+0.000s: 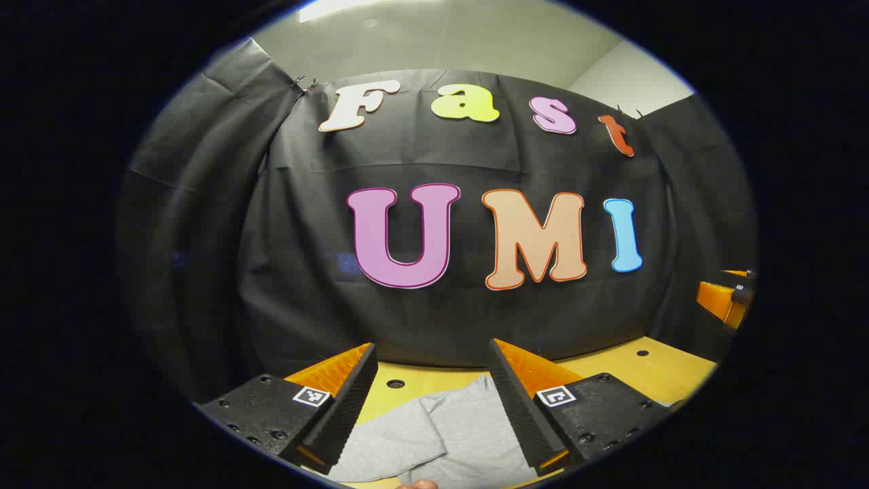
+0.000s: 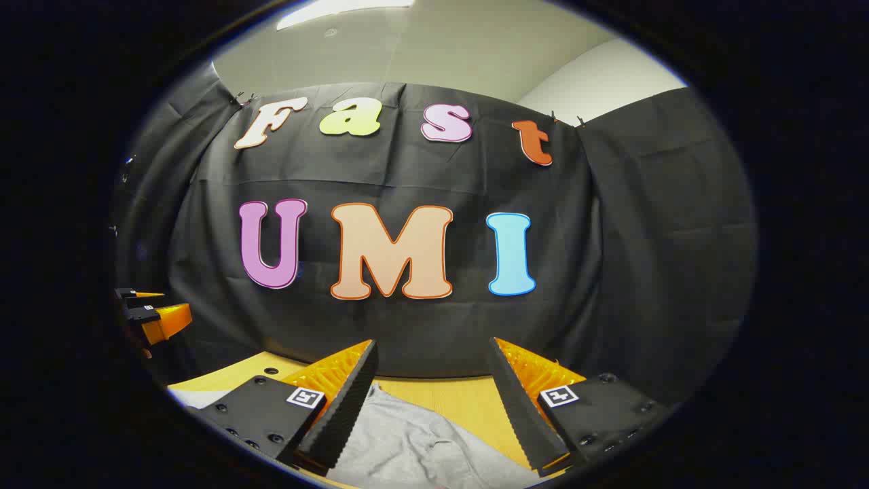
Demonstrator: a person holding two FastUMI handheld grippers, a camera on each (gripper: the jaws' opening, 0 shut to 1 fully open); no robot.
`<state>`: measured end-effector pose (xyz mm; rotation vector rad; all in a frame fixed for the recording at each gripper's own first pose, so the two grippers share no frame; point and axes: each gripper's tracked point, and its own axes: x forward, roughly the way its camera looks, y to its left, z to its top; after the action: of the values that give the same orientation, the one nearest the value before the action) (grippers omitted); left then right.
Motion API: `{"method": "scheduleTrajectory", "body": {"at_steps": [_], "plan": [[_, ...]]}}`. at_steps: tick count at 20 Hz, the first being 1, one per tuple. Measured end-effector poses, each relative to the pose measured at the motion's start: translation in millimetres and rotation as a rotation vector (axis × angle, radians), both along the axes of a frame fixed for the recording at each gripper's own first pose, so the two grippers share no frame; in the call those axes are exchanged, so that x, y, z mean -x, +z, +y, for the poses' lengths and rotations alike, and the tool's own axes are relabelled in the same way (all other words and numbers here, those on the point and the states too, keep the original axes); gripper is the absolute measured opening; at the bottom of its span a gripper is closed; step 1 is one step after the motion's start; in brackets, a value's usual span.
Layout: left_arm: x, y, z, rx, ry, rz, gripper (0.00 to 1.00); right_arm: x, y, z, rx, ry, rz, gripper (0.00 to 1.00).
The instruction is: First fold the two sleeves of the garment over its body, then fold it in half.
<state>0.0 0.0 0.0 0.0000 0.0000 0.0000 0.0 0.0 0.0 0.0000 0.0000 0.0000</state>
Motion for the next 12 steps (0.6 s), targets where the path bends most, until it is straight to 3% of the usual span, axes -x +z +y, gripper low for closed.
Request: {"method": "scheduleTrajectory", "body": {"at_steps": [12], "plan": [[6, 3, -5, -0.018, -0.009, -0.010, 0.93, 0, -5, 12, 0.003, 0.030, 0.013, 0.99]]}}
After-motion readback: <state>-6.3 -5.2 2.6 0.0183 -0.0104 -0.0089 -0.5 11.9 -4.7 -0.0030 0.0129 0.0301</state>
